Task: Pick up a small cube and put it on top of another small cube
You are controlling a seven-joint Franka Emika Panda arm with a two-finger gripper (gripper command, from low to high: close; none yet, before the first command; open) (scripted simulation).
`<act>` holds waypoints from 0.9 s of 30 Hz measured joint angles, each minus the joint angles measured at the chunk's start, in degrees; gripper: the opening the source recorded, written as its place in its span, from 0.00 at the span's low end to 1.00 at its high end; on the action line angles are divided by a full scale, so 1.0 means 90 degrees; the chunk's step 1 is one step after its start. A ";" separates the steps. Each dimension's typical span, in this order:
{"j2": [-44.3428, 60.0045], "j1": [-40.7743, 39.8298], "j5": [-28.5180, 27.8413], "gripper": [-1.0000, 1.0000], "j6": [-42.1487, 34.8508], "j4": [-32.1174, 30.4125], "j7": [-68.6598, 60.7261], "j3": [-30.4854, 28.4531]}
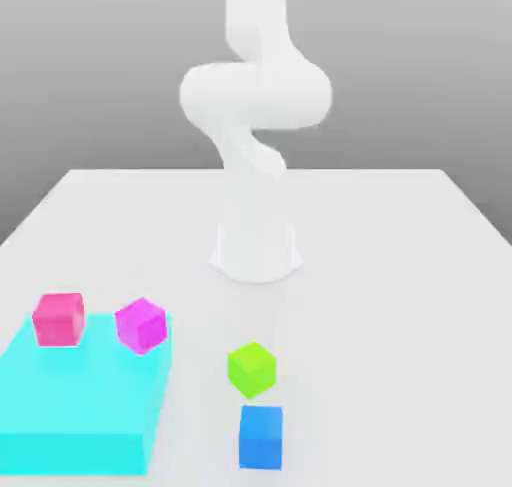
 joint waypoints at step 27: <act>0.6166 0.0001 0.0595 0.00 0.4983 -0.3432 -0.4485 -0.0031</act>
